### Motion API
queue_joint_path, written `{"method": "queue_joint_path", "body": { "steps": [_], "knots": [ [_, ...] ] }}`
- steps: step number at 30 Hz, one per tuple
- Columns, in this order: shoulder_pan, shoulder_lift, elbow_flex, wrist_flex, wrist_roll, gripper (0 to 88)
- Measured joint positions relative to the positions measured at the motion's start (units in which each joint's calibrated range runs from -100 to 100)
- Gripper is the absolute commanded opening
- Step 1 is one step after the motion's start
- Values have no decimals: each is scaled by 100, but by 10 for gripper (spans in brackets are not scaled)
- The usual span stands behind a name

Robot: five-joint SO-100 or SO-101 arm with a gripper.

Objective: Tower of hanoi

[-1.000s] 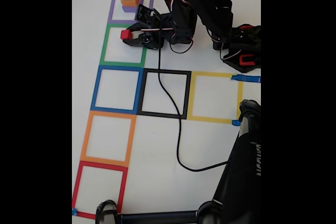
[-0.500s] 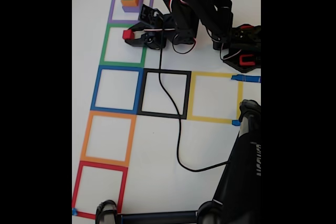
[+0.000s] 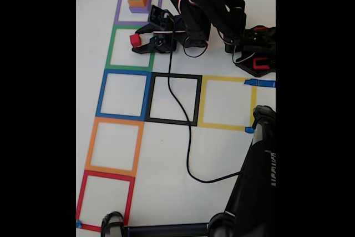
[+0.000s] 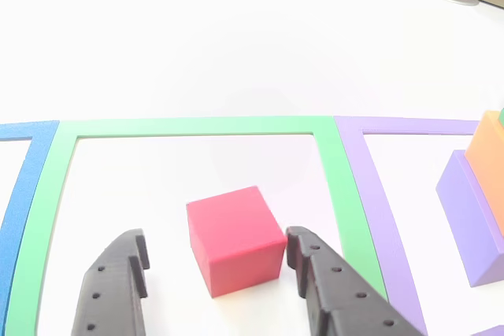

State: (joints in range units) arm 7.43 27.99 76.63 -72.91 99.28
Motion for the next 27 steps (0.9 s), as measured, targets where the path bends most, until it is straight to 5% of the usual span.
{"method": "queue_joint_path", "body": {
  "steps": [7,12,21,27],
  "knots": [
    [0,-760,416,32,0,148],
    [176,-1933,779,685,72,13],
    [644,-5049,1098,3402,36,12],
    [784,-7100,593,6127,54,12]
  ]
}}
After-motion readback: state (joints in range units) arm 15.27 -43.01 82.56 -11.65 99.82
